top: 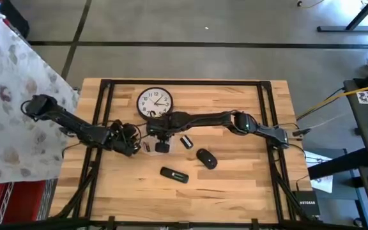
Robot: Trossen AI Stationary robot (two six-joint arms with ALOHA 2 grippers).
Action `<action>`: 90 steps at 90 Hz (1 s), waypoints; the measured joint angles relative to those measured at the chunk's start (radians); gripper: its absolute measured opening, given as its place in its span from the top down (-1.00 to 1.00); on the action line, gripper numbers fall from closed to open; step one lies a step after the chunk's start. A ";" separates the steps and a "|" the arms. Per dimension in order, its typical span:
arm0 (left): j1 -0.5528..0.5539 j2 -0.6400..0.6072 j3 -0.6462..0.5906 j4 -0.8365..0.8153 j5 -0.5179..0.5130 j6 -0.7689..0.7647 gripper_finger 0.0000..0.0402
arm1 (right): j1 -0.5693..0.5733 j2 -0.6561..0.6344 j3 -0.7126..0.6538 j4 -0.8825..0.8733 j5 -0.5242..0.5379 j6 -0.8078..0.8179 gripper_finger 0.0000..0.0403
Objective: Insert battery
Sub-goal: Insert the silver battery into the remote control
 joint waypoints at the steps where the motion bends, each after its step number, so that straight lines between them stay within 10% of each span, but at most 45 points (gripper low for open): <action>1: 0.000 0.000 0.000 -0.001 0.000 0.000 0.52 | 0.002 -0.004 0.000 0.000 0.005 0.000 1.00; 34: -0.012 0.000 0.000 -0.001 0.000 -0.021 0.52 | 0.120 -0.120 0.002 -0.097 0.028 0.062 1.00; 90: -0.256 0.000 0.000 0.068 0.037 -0.224 0.52 | 0.299 -0.117 -0.165 -0.236 -0.360 0.613 1.00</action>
